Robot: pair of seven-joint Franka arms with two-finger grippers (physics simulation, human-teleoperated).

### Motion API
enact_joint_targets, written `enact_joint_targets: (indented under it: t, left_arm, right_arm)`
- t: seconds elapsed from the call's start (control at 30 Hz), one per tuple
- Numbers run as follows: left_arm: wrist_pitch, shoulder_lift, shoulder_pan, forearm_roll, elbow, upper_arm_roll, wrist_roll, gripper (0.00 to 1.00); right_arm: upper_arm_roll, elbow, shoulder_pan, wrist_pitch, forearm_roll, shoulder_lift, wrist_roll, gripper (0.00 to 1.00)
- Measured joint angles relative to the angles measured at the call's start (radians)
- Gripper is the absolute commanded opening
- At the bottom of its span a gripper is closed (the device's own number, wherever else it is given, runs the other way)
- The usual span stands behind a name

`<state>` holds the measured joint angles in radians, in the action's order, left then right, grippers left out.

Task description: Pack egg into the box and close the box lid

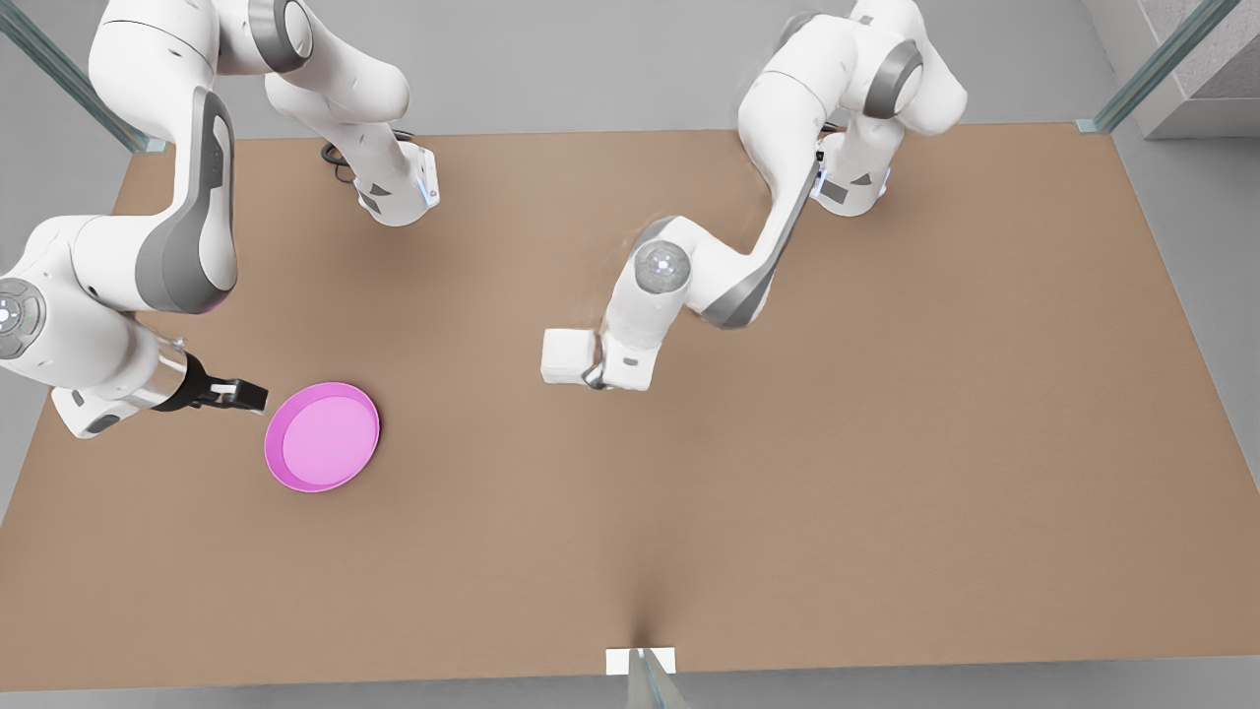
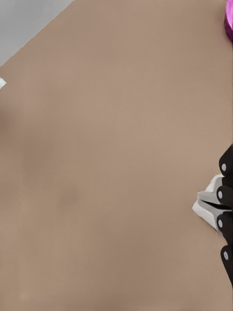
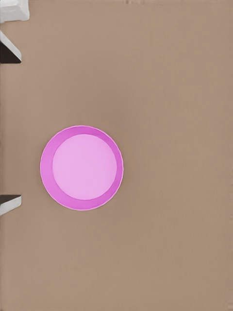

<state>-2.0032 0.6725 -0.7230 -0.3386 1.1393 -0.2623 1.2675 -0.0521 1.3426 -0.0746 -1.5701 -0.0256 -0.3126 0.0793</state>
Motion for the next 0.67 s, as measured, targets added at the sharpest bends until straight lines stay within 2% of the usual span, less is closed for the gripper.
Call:
enact_joint_targets:
  t: [0.03,0.07,0.1,0.17,0.23,0.3,0.43,0.67]
  left_arm:
    - [0.094,-0.002,0.209,0.001,-0.051,-0.010,-0.039,0.34]
    - [0.174,-0.001,0.333,0.050,-0.073,-0.016,-0.102,1.00]
    - [0.254,-0.016,0.392,0.099,-0.081,-0.017,-0.172,1.00]
    - [0.382,-0.202,0.500,0.180,-0.031,0.061,-0.304,1.00]
    - [0.441,-0.424,0.547,0.250,0.142,0.119,-0.421,1.00]
    - [0.472,-0.549,0.552,0.299,0.270,0.140,-0.530,1.00]
    - [0.510,-0.614,0.549,0.352,0.355,0.150,-0.721,1.00]
    - [0.534,-0.615,0.550,0.378,0.364,0.151,-0.969,1.00]
  right_arm:
    - [0.000,0.000,0.000,0.000,0.000,0.000,-0.003,1.00]
    - [0.000,0.000,0.000,0.000,-0.001,0.000,-0.005,1.00]
    - [0.000,0.000,0.000,0.000,-0.001,0.000,-0.007,1.00]
    - [0.000,0.000,-0.001,0.000,-0.002,0.000,-0.011,1.00]
    - [0.000,-0.001,-0.002,0.000,-0.002,0.000,-0.015,1.00]
    - [0.000,-0.001,-0.001,0.000,-0.003,-0.001,-0.019,1.00]
    - [0.000,-0.004,0.000,0.001,-0.004,-0.006,-0.024,1.00]
    - [0.000,-0.004,0.001,0.003,-0.004,-0.006,-0.032,1.00]
